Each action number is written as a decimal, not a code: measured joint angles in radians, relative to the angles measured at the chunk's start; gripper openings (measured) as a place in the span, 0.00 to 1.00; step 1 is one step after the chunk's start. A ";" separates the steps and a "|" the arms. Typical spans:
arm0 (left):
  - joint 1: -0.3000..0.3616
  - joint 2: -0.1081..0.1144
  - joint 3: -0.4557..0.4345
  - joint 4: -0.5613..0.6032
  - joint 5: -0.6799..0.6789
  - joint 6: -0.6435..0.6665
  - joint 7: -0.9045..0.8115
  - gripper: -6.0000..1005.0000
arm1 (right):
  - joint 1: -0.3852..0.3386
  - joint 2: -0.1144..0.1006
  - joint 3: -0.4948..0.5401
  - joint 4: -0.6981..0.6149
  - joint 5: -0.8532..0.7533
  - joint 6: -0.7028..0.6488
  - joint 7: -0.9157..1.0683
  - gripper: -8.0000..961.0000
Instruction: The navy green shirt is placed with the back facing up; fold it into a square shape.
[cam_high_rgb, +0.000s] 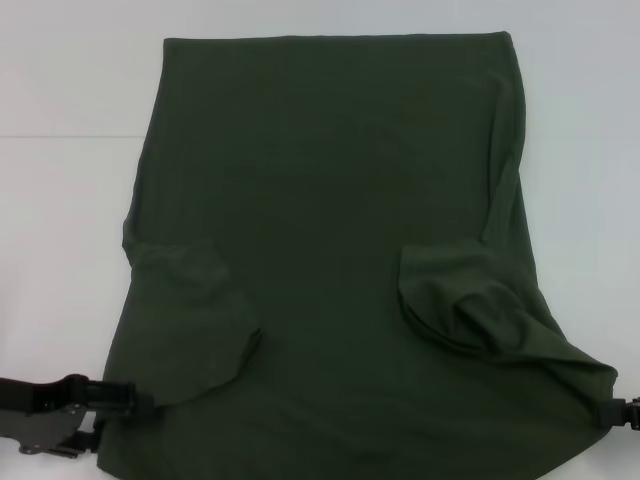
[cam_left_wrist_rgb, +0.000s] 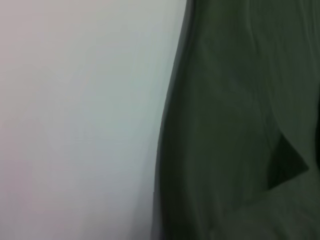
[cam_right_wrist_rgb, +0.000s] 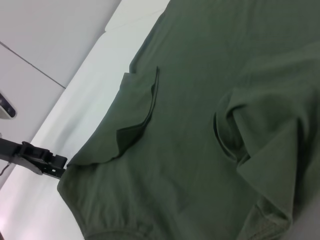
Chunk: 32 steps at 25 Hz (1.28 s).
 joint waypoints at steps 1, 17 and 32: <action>0.000 0.000 0.003 -0.001 0.000 -0.002 -0.001 0.88 | 0.000 0.000 0.000 0.000 0.000 0.000 0.000 0.03; -0.002 -0.004 0.079 0.004 0.002 -0.042 0.020 0.42 | 0.002 -0.004 0.007 0.004 0.005 -0.009 0.004 0.03; -0.010 0.016 0.058 -0.033 -0.026 0.011 0.100 0.04 | 0.005 -0.013 -0.008 0.004 0.001 -0.048 -0.017 0.03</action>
